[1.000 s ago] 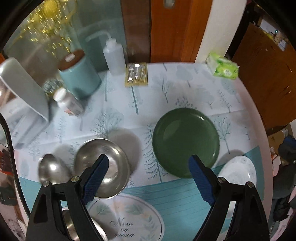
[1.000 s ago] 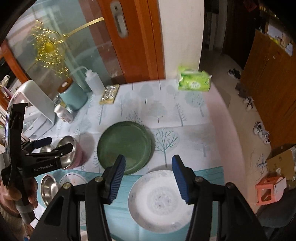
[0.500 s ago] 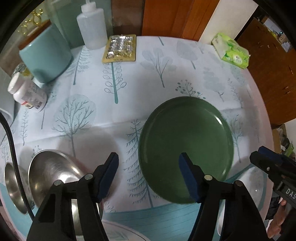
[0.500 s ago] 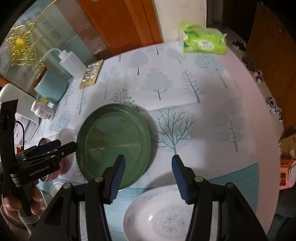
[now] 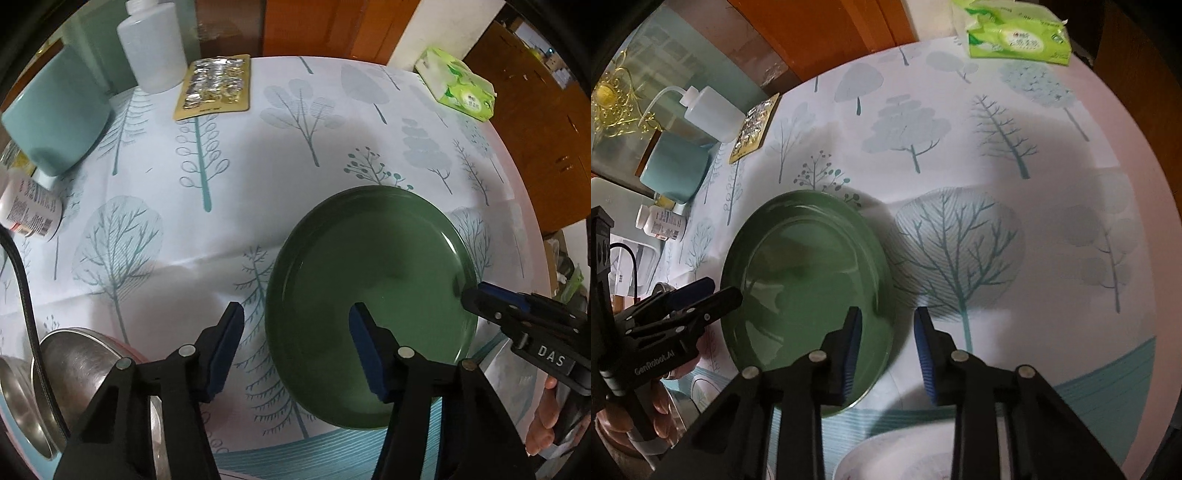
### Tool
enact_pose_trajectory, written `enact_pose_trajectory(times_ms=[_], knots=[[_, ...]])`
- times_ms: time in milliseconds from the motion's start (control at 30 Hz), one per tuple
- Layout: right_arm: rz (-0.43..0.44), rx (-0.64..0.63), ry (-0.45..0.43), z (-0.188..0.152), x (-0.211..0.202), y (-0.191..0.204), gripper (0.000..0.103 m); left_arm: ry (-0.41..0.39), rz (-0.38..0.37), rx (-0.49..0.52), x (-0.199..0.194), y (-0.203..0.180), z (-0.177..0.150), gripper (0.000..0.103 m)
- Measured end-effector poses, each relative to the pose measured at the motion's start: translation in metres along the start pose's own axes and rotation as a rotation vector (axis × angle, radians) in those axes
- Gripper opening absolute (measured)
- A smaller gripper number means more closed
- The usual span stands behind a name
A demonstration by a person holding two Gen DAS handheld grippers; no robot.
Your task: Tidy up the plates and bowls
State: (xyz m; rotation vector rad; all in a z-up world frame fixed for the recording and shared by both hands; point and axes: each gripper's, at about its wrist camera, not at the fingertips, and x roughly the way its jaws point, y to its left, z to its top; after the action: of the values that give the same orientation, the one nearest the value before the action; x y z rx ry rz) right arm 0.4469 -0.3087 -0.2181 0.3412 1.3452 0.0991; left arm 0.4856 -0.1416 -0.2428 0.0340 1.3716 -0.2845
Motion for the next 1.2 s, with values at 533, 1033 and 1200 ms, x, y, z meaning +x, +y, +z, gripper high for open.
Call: enact_pose_trajectory(times_ms=[533, 1033, 1200], knots=[[0.014, -0.003, -0.006, 0.001, 0.008, -0.004, 0.022, 0.001, -0.026, -0.003, 0.001, 0.0, 0.001, 0.055], [0.06, 0.01, 0.004, -0.002, 0.009, -0.007, 0.01, 0.047, -0.049, -0.023, 0.025, 0.005, 0.005, 0.035], [0.055, 0.014, -0.001, -0.005, 0.009, -0.006, 0.009, 0.045, -0.041, -0.03, 0.024, 0.011, 0.002, 0.024]])
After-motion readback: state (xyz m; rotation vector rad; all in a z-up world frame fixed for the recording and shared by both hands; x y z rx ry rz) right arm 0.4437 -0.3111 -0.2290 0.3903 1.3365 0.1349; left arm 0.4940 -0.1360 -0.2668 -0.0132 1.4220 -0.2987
